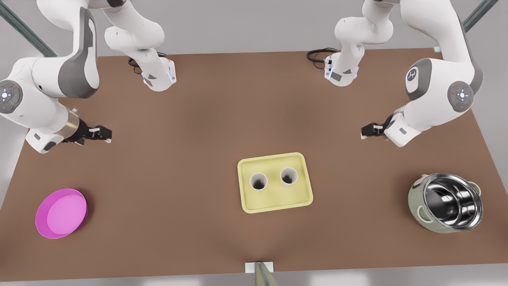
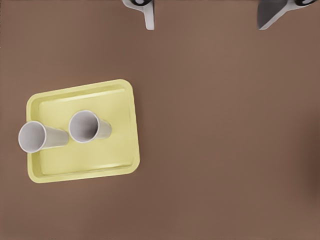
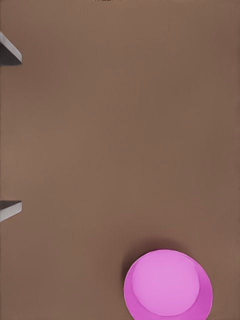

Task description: Use the left arm to pick up the white IKEA cup from the tray and place it on the middle-left position; use the right arm to pick up the white IKEA cup from the tray and place it on the middle-right position

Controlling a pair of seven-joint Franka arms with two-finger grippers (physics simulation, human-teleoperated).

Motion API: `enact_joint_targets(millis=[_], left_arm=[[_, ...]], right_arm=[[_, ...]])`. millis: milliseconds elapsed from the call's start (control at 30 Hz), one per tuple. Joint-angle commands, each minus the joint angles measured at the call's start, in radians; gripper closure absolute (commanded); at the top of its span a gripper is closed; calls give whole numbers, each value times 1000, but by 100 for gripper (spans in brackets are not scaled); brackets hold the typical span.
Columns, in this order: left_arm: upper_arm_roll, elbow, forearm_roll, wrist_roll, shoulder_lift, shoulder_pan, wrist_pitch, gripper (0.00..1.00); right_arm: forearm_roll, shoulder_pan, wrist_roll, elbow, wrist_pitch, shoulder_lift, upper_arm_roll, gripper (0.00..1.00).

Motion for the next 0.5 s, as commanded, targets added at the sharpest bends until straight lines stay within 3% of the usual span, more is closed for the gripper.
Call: enact_joint_targets(millis=[0,67,100,200,333,367,467], left_arm=[[-3,1,-8,-26,-7,5,56,0],[-3,60,-15,-31,39,-5,56,0],[-5,60,-5,-31,73,-47,66,0],[-3,124,67,-186,308,-225,257,0],[-3,124,69,-279,392,-295,367,0],[-3,124,71,-283,414,-311,419,0],[-2,201,71,-284,516,-311,514,0]], right_arm=[[15,-16,-63,0,88,1,16,0],[12,-13,-55,3,99,20,30,0],[6,-10,-14,3,102,42,79,0],[-50,6,244,4,229,134,257,0],[-94,10,575,7,393,295,485,0],[-221,10,690,15,456,366,562,0],[-370,29,894,236,461,609,682,0]])
